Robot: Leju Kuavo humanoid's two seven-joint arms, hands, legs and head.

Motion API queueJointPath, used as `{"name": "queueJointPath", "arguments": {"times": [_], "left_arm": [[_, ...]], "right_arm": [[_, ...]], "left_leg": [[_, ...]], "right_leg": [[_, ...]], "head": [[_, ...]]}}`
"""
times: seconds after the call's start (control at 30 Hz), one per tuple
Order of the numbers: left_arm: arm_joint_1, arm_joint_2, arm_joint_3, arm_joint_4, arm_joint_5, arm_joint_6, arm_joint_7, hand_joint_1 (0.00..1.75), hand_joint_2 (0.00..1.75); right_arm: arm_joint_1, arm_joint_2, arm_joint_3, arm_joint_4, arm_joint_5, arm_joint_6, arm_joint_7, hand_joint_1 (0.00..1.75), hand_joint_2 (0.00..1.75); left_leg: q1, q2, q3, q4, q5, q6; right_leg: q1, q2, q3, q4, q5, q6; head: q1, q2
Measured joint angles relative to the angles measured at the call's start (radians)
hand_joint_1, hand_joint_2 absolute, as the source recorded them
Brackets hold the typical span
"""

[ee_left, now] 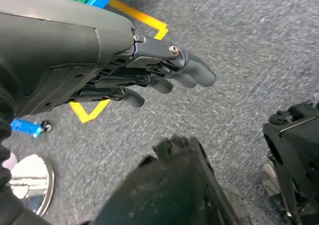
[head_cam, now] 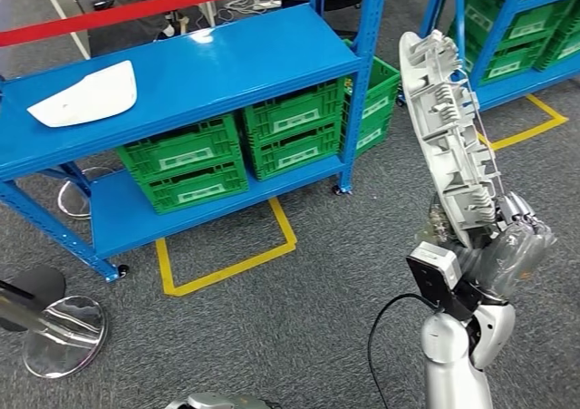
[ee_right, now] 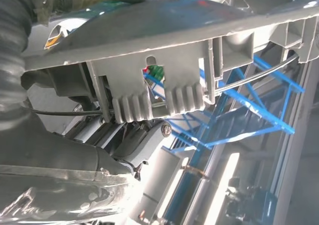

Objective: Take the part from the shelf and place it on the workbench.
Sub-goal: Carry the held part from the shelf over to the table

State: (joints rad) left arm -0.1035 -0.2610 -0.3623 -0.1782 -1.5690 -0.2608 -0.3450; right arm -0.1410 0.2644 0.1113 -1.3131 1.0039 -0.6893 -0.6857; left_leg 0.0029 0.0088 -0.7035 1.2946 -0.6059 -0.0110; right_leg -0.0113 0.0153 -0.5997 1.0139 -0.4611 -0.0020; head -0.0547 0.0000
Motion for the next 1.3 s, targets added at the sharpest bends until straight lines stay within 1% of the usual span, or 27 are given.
{"name": "queueJointPath", "arguments": {"times": [0.03, 0.07, 0.13, 0.17, 0.23, 0.27, 0.33, 0.37, 0.43, 0.47, 0.5, 0.53, 0.57, 0.63, 0.67, 0.73, 0.8, 0.83, 0.9, 0.97, 1.0, 1.03, 1.07, 1.1, 1.17, 1.23, 1.3], "left_arm": [[-0.001, 0.000, -0.004, 0.000, 0.000, -0.002, -0.002, 0.00, 1.75], [-0.002, 0.001, -0.008, 0.000, 0.000, -0.004, -0.004, 0.00, 1.75], [-0.002, 0.002, -0.014, 0.000, 0.000, -0.009, -0.008, 0.00, 1.75], [-0.002, 0.003, -0.017, 0.000, 0.000, -0.013, -0.010, 0.00, 1.75], [-0.004, 0.004, -0.022, 0.000, 0.000, -0.020, -0.014, 0.00, 1.75], [-0.005, 0.003, -0.025, 0.000, 0.000, -0.022, -0.017, 0.00, 1.75], [-0.006, 0.003, -0.033, 0.000, 0.000, -0.024, -0.022, 0.00, 1.75], [-0.006, 0.004, -0.038, 0.000, 0.000, -0.024, -0.024, 0.00, 1.75], [-0.007, 0.004, -0.044, 0.001, 0.000, -0.027, -0.028, 0.00, 1.75], [-0.007, 0.005, -0.047, 0.001, 0.000, -0.028, -0.029, 0.00, 1.75], [-0.008, 0.006, -0.049, 0.001, 0.000, -0.029, -0.032, 0.00, 1.75], [-0.009, 0.006, -0.053, 0.001, 0.000, -0.030, -0.034, 0.00, 1.75], [-0.009, 0.007, -0.057, 0.001, 0.000, -0.031, -0.037, 0.00, 1.75], [-0.011, 0.008, -0.064, 0.001, 0.000, -0.035, -0.041, 0.00, 1.75], [-0.011, 0.009, -0.068, 0.001, 0.000, -0.037, -0.043, 0.00, 1.75], [-0.012, 0.011, -0.074, 0.001, 0.000, -0.041, -0.046, 0.00, 1.75], [-0.014, 0.013, -0.083, 0.001, 0.000, -0.042, -0.049, 0.00, 1.75], [-0.014, 0.014, -0.086, 0.001, 0.000, -0.042, -0.049, 0.00, 1.75], [-0.015, 0.016, -0.092, 0.001, 0.000, -0.044, -0.051, 0.00, 1.75], [-0.015, 0.017, -0.096, 0.001, 0.000, -0.049, -0.053, 0.00, 1.75], [-0.015, 0.018, -0.098, 0.001, 0.000, -0.051, -0.054, 0.00, 1.75], [-0.015, 0.018, -0.101, 0.001, 0.000, -0.053, -0.055, 0.00, 1.75], [-0.016, 0.019, -0.104, 0.001, 0.000, -0.055, -0.056, 0.00, 1.75], [-0.016, 0.019, -0.108, 0.001, 0.000, -0.057, -0.058, 0.00, 1.75], [-0.016, 0.022, -0.114, 0.001, 0.000, -0.060, -0.060, 0.00, 1.75], [-0.014, 0.024, -0.119, 0.002, 0.000, -0.063, -0.061, 0.00, 1.75], [-0.012, 0.023, -0.120, 0.002, 0.000, -0.064, -0.061, 0.00, 1.75]], "right_arm": [[0.000, 0.000, -0.001, 0.000, 0.000, 0.000, 0.000, 1.75, 1.75], [0.000, 0.000, -0.002, 0.000, 0.000, 0.000, 0.000, 1.75, 1.75], [-0.001, 0.000, -0.005, 0.000, 0.002, 0.000, 0.001, 1.75, 1.75], [-0.001, 0.000, -0.006, 0.000, 0.003, 0.000, 0.002, 1.75, 1.75], [-0.001, 0.000, -0.010, 0.000, 0.005, 0.000, 0.004, 1.75, 1.75], [-0.001, -0.001, -0.012, 0.000, 0.005, 0.000, 0.004, 1.75, 1.75], [-0.001, -0.003, -0.017, -0.001, 0.003, 0.000, 0.005, 1.75, 1.75], [-0.001, -0.004, -0.019, -0.002, 0.001, 0.000, 0.005, 1.75, 1.75], [0.000, -0.006, -0.022, -0.003, -0.005, 0.000, 0.004, 1.75, 1.75], [0.002, -0.007, -0.024, -0.003, -0.008, 0.000, 0.004, 1.75, 1.75], [0.003, -0.008, -0.028, -0.003, -0.011, 0.000, 0.005, 1.75, 1.75], [0.004, -0.008, -0.032, -0.003, -0.013, 0.000, 0.005, 1.75, 1.75], [0.005, -0.009, -0.036, -0.004, -0.015, 0.000, 0.006, 1.75, 1.75], [0.005, -0.009, -0.041, -0.009, -0.019, 0.000, 0.006, 1.75, 1.75], [0.004, -0.009, -0.042, -0.012, -0.020, 0.000, 0.006, 1.75, 1.75], [0.004, -0.009, -0.044, -0.015, -0.020, 0.000, 0.008, 1.75, 1.75], [0.005, -0.009, -0.046, -0.016, -0.020, 0.000, 0.010, 1.75, 1.75], [0.005, -0.009, -0.047, -0.017, -0.020, 0.000, 0.012, 1.75, 1.75], [0.004, -0.008, -0.048, -0.019, -0.019, 0.000, 0.014, 1.75, 1.75], [0.004, -0.008, -0.048, -0.019, -0.017, 0.000, 0.018, 1.75, 1.75], [0.004, -0.008, -0.048, -0.019, -0.017, 0.000, 0.020, 1.75, 1.75], [0.004, -0.008, -0.048, -0.019, -0.017, 0.000, 0.022, 1.75, 1.75], [0.004, -0.008, -0.048, -0.019, -0.018, 0.000, 0.025, 1.75, 1.75], [0.004, -0.008, -0.048, -0.019, -0.018, 0.000, 0.027, 1.75, 1.75], [0.003, -0.008, -0.046, -0.019, -0.018, 0.000, 0.031, 1.75, 1.75], [0.001, -0.008, -0.044, -0.018, -0.020, 0.000, 0.035, 1.75, 1.75], [0.000, -0.009, -0.043, -0.017, -0.025, 0.000, 0.037, 1.75, 1.75]], "left_leg": [[0.000, -0.001, 0.006, -0.015, 0.022, 0.002], [0.000, -0.006, 0.028, -0.065, 0.059, 0.005], [0.002, -0.037, 0.084, -0.191, 0.126, 0.015], [0.002, -0.052, 0.103, -0.236, 0.140, 0.019], [0.001, -0.062, 0.111, -0.265, 0.139, 0.024], [0.001, -0.056, 0.110, -0.272, 0.138, 0.026], [0.005, -0.041, 0.112, -0.281, 0.144, 0.034], [0.007, -0.033, 0.114, -0.286, 0.146, 0.037], [0.006, -0.017, 0.115, -0.286, 0.146, 0.041], [0.006, -0.008, 0.115, -0.286, 0.146, 0.041], [0.005, 0.000, 0.115, -0.285, 0.146, 0.042], [0.004, 0.009, 0.115, -0.285, 0.145, 0.041], [0.004, 0.016, 0.116, -0.285, 0.145, 0.041], [0.000, 0.030, 0.118, -0.283, 0.141, 0.036], [-0.004, 0.037, 0.118, -0.282, 0.140, 0.032], [-0.011, 0.053, 0.117, -0.279, 0.139, 0.026], [-0.011, 0.067, 0.118, -0.277, 0.134, 0.019], [-0.009, 0.059, 0.114, -0.265, 0.121, 0.015], [-0.005, 0.026, 0.081, -0.181, 0.065, 0.007], [-0.003, 0.003, 0.022, -0.051, 0.007, 0.004], [-0.003, 0.000, 0.002, -0.011, -0.001, 0.004], [-0.003, -0.001, -0.003, -0.003, 0.009, 0.005], [-0.003, -0.005, 0.009, -0.032, 0.038, 0.008], [-0.003, -0.016, 0.035, -0.090, 0.077, 0.012], [0.000, -0.070, 0.089, -0.210, 0.135, 0.025], [0.001, -0.102, 0.110, -0.264, 0.143, 0.030], [0.001, -0.081, 0.113, -0.279, 0.142, 0.032]], "right_leg": [[0.000, 0.009, 0.001, 0.000, 0.000, 0.000], [0.000, 0.017, 0.002, 0.001, 0.000, 0.000], [0.000, 0.033, 0.000, 0.003, 0.001, 0.003], [0.000, 0.040, -0.004, 0.004, 0.003, 0.007], [-0.002, 0.051, -0.016, 0.006, 0.009, 0.018], [-0.004, 0.056, -0.021, 0.005, 0.011, 0.025], [-0.003, 0.044, -0.036, 0.024, -0.004, 0.035], [-0.003, 0.031, -0.055, 0.062, -0.028, 0.039], [-0.003, 0.002, -0.113, 0.188, -0.090, 0.045], [-0.003, -0.004, -0.140, 0.249, -0.111, 0.048], [-0.003, -0.007, -0.155, 0.282, -0.117, 0.050], [-0.003, -0.009, -0.151, 0.276, -0.104, 0.050], [-0.003, -0.014, -0.127, 0.230, -0.075, 0.049], [0.003, -0.051, -0.049, 0.089, -0.018, 0.043], [0.007, -0.069, -0.021, 0.038, -0.004, 0.038], [0.014, -0.084, -0.003, 0.002, -0.002, 0.028], [0.011, -0.063, -0.008, 0.000, 0.003, 0.018], [0.009, -0.053, -0.009, -0.001, 0.006, 0.012], [0.004, -0.033, -0.008, -0.004, 0.010, 0.004], [0.004, -0.012, -0.010, -0.004, 0.011, 0.000], [0.004, 0.000, -0.010, -0.003, 0.012, -0.001], [0.004, 0.012, -0.010, -0.003, 0.012, -0.001], [0.004, 0.024, -0.010, -0.003, 0.013, -0.001], [0.004, 0.036, -0.009, -0.002, 0.013, 0.000], [0.003, 0.058, -0.012, 0.001, 0.015, 0.004], [-0.002, 0.078, -0.025, 0.004, 0.021, 0.015], [-0.006, 0.090, -0.039, 0.005, 0.025, 0.028]], "head": [[0.000, 0.000], [0.000, 0.000], [0.001, 0.000], [0.000, 0.000], [-0.001, 0.000], [-0.002, 0.000], [0.001, 0.000], [0.004, 0.000], [0.009, 0.000], [0.009, 0.000], [0.008, 0.000], [0.009, 0.000], [0.009, 0.000], [0.009, 0.000], [0.009, 0.000], [0.008, 0.000], [0.009, 0.000], [0.007, 0.000], [0.005, 0.000], [0.004, 0.000], [0.004, 0.000], [0.004, 0.000], [0.004, 0.000], [0.004, 0.000], [0.005, 0.000], [0.004, 0.000], [0.002, 0.000]]}}
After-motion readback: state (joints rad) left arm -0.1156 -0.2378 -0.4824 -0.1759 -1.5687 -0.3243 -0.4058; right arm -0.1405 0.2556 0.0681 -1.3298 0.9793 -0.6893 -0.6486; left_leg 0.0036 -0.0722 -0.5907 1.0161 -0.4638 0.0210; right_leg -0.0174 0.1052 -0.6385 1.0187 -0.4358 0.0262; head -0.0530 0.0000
